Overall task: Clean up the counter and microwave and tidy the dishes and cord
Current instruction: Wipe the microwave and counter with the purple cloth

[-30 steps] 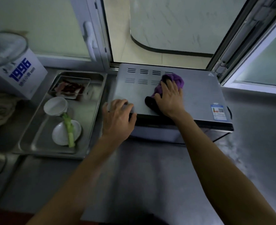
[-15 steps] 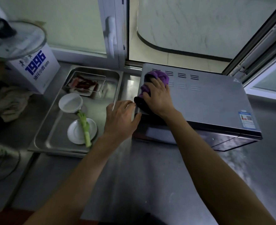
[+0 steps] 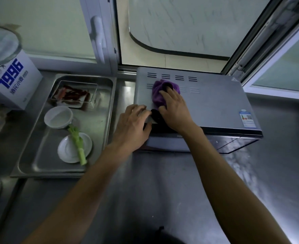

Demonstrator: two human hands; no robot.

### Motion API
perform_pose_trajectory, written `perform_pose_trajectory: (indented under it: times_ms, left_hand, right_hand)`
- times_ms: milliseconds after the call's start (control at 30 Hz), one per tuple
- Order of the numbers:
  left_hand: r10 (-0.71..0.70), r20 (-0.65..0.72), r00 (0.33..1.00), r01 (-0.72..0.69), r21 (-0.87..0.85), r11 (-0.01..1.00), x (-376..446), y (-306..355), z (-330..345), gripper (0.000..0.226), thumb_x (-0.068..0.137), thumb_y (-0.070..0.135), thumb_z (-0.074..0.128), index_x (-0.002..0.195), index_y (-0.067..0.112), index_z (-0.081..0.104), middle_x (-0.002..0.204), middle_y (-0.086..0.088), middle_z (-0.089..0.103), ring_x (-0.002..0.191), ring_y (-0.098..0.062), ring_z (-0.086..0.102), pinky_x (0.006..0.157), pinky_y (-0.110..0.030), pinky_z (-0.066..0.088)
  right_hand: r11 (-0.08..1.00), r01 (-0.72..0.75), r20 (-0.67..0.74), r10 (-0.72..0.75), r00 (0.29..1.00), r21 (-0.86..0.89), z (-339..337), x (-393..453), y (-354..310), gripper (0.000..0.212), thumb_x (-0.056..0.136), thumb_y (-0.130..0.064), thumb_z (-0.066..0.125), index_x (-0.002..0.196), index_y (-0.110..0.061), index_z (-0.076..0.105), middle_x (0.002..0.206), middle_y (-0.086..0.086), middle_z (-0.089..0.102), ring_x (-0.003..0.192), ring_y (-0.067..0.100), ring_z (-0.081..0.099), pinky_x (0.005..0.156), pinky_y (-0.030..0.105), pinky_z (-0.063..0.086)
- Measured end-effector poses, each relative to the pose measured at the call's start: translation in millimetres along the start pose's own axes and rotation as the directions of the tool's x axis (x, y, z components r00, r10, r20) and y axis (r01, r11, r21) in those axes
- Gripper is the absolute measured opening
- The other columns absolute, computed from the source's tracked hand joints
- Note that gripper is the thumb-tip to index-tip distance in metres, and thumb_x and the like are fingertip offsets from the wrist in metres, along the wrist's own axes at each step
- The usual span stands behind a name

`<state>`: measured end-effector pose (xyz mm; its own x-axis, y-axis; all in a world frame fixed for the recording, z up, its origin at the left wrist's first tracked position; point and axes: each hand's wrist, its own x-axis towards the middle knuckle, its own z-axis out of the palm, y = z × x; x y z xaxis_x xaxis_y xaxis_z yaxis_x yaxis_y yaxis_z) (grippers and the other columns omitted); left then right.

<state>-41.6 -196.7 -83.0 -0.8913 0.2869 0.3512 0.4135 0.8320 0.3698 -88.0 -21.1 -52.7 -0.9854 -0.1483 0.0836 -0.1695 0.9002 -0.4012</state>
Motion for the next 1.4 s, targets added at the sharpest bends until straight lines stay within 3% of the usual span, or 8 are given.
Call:
perform_pose_trajectory:
  times_ms: [167,333,667,800,933,1133,1267,1400]
  left_hand:
    - [0.058,0.004,0.998,-0.058,0.092,0.994,14.4,34.0,17.4,0.024,0.090,0.030,0.058,0.108,0.017,0.067,0.118,0.000,0.062,0.115,-0.025,0.056,0.088,-0.048,0.045]
    - [0.085,0.058,0.995,-0.090,0.080,0.993,25.6,80.9,37.6,0.026,0.091,0.031,0.059,0.112,0.017,0.067,0.122,0.000,0.060,0.119,-0.023,0.053,0.095,-0.050,0.043]
    - [0.103,0.132,0.986,-0.116,0.096,0.989,45.4,173.2,79.3,0.027,0.090,0.033,0.058,0.111,0.019,0.067,0.121,0.002,0.059,0.119,-0.024,0.052,0.095,-0.049,0.043]
    - [0.084,0.141,0.986,-0.100,0.110,0.989,46.9,187.4,85.5,0.029,0.091,0.034,0.055,0.113,0.020,0.066,0.123,0.002,0.058,0.121,-0.023,0.051,0.096,-0.048,0.043]
    - [0.100,0.155,0.983,-0.117,0.105,0.988,42.9,183.3,79.0,0.031,0.091,0.034,0.053,0.115,0.020,0.065,0.125,0.002,0.058,0.121,-0.022,0.051,0.096,-0.045,0.043]
    - [0.172,0.199,0.965,-0.196,0.113,0.974,40.9,168.3,71.6,0.034,0.093,0.035,0.052,0.122,0.022,0.063,0.129,0.003,0.054,0.125,-0.022,0.049,0.097,-0.048,0.042]
    - [0.237,0.245,0.940,-0.263,0.076,0.962,40.7,152.6,65.6,0.039,0.095,0.037,0.042,0.127,0.023,0.060,0.134,0.002,0.052,0.128,-0.022,0.047,0.100,-0.047,0.040]
    - [0.362,0.287,0.887,-0.382,0.016,0.924,45.4,125.9,57.3,0.039,0.099,0.029,0.041,0.132,0.021,0.059,0.141,0.000,0.052,0.132,-0.024,0.044,0.104,-0.047,0.037]
  right_hand:
    - [0.999,-0.040,-0.025,0.040,0.999,0.006,-20.4,-19.2,45.0,0.058,0.092,-0.024,0.049,0.148,-0.012,0.041,0.160,0.015,0.029,0.148,0.030,0.024,0.122,0.048,0.020]
    - [0.995,-0.097,-0.045,0.097,0.994,0.009,-45.3,-37.3,94.5,0.057,0.091,-0.024,0.050,0.146,-0.012,0.043,0.159,0.015,0.031,0.146,0.033,0.027,0.120,0.049,0.023]
    - [0.980,-0.197,-0.111,0.199,0.974,0.029,-88.9,-76.0,193.3,0.064,0.084,-0.031,0.045,0.145,-0.013,0.046,0.158,0.014,0.034,0.145,0.032,0.031,0.119,0.048,0.025]
    - [0.985,-0.172,-0.128,0.172,0.977,0.006,-94.4,-84.3,216.7,0.058,0.090,-0.026,0.053,0.146,-0.016,0.044,0.159,0.011,0.032,0.147,0.030,0.026,0.121,0.048,0.021]
    - [0.985,-0.170,-0.214,0.168,0.962,0.007,-88.8,-98.2,216.7,0.056,0.089,-0.029,0.048,0.143,-0.015,0.048,0.156,0.013,0.038,0.145,0.032,0.030,0.120,0.050,0.023]
    - [0.964,-0.249,-0.527,0.262,0.809,0.097,-52.1,-129.6,190.8,0.047,0.084,-0.019,0.047,0.127,-0.008,0.060,0.141,0.016,0.053,0.134,0.036,0.044,0.115,0.054,0.029]
    - [0.919,-0.313,-0.651,0.392,0.650,0.240,-20.2,-136.1,163.1,0.045,0.086,-0.012,0.049,0.130,-0.007,0.056,0.145,0.020,0.044,0.140,0.039,0.035,0.120,0.057,0.017]
    - [0.800,-0.327,-0.626,0.598,0.500,0.503,7.1,-128.9,118.7,0.050,0.094,-0.005,0.046,0.144,-0.007,0.043,0.155,0.028,0.026,0.145,0.045,0.019,0.122,0.053,0.013]
